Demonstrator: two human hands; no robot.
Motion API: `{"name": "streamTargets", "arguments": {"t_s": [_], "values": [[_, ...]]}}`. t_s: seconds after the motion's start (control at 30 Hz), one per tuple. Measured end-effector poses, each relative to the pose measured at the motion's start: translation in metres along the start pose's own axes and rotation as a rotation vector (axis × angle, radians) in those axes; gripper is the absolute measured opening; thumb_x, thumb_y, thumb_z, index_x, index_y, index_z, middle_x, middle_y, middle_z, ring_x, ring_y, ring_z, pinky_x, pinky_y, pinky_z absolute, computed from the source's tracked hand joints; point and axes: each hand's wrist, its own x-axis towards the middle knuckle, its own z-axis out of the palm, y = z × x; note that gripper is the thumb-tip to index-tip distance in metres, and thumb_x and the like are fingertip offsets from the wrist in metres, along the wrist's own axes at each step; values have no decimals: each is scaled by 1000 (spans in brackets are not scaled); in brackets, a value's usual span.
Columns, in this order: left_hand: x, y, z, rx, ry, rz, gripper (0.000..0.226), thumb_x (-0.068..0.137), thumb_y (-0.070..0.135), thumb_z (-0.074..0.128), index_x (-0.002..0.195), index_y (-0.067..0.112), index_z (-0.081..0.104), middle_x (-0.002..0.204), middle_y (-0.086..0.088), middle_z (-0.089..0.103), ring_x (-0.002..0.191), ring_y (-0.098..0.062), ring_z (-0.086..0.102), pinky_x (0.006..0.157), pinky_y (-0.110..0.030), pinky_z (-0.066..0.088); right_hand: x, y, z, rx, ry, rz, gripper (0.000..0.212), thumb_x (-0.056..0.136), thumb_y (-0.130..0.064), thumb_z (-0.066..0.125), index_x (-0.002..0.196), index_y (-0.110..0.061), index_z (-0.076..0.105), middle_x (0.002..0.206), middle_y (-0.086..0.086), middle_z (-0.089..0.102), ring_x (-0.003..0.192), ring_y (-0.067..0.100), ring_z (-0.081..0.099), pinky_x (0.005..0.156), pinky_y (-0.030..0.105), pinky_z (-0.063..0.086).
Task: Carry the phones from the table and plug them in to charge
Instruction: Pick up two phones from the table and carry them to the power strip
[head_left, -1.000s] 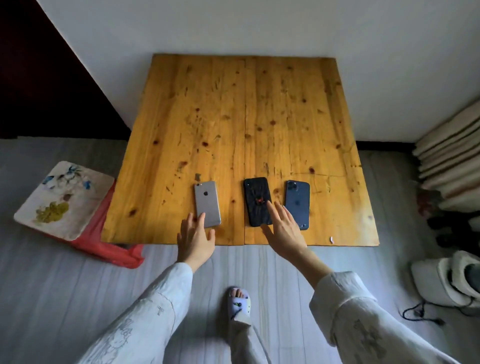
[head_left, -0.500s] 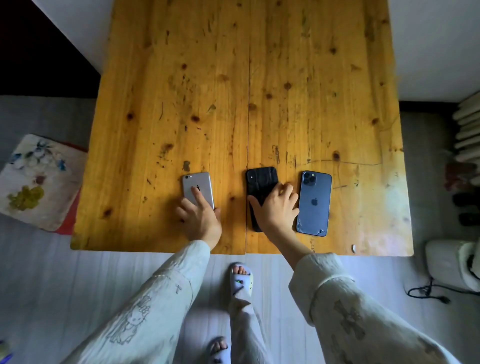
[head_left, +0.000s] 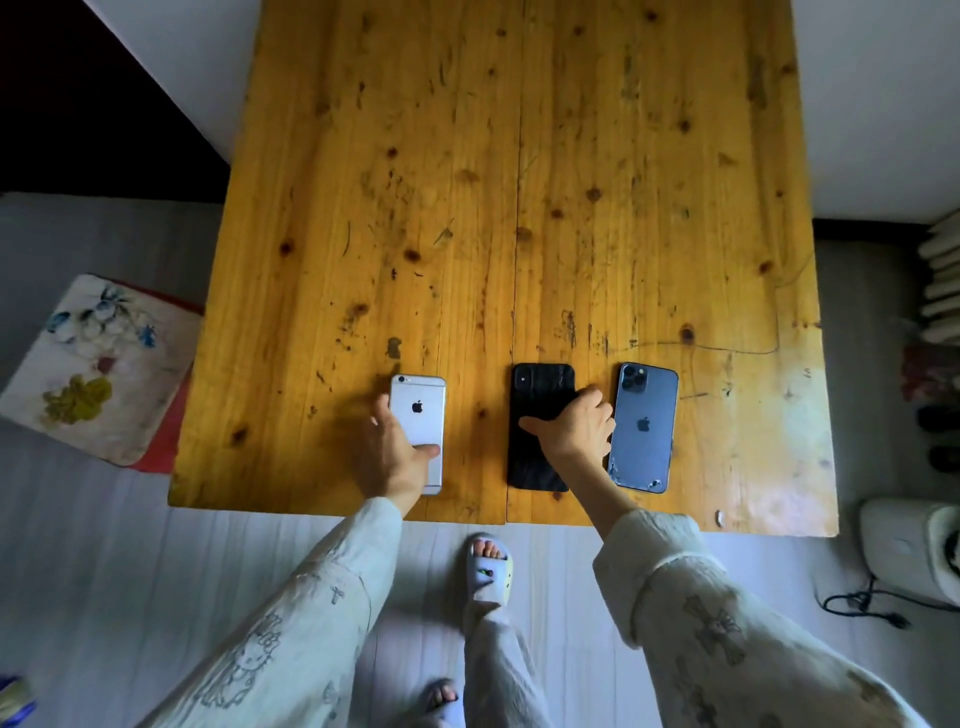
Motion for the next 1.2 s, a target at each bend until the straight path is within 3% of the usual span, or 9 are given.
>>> {"name": "streamTargets", "arguments": {"t_s": [0.1,0.27,0.37,0.47,0.7,0.77,0.93,1.03,1.2], "values": [[-2,-15,-10,-119,-30,-78,59,74,4,70,125,4,40,127,-19,53,114,-37,52,93,-44,44,0,6,-3,54,-26,5,74,72,-29,77,126,0,36,131,23,40,124,39,36,102,46,34],[-12,-32,-26,-288,-156,-174,43,85,1,57,126,-2,43,130,-19,52,114,-35,52,92,-38,42,-7,20,-13,241,-96,57,48,79,-17,68,118,-2,45,120,19,55,108,37,55,91,49,48],[-27,-39,-36,-335,-220,-177,39,86,5,57,124,4,48,126,-14,55,110,-31,54,89,-38,43,-20,31,-18,440,-154,88,39,82,-9,64,117,-5,47,115,18,60,99,31,59,83,43,52],[-51,-44,-47,-513,-341,-175,19,85,6,58,101,15,57,109,-9,62,90,-23,58,77,-33,44,-45,49,-26,627,-206,119,33,83,-2,61,114,-2,52,105,17,61,86,26,59,68,34,52],[-109,-50,-57,-693,-566,-83,16,84,6,58,95,16,64,92,0,67,85,-20,59,72,-29,45,-135,117,-59,1029,-257,169,7,84,-1,58,88,-7,58,85,12,62,77,22,60,71,31,46],[-126,-53,-54,-672,-651,-42,15,84,6,58,93,16,65,93,0,67,85,-18,59,72,-29,44,-169,146,-69,1119,-194,159,7,85,-3,58,82,-9,59,82,9,64,77,21,61,72,30,46],[-186,-49,-36,-547,-845,74,15,82,4,58,89,16,64,89,1,66,78,-16,58,67,-27,41,-261,229,-76,1301,63,213,9,86,-8,58,94,-5,62,83,10,66,76,19,63,70,30,46],[-235,-39,-19,-438,-966,141,14,82,5,59,90,15,63,87,-2,66,77,-17,58,67,-27,42,-318,279,-80,1406,231,261,7,86,-9,58,90,-8,64,82,9,66,75,19,63,70,31,45],[-346,-26,18,-200,-1180,338,16,82,7,61,93,18,63,83,2,67,74,-17,60,62,-27,45,-413,370,-91,1589,508,314,17,86,-11,59,102,-4,63,94,13,65,85,22,61,76,33,45]]}}
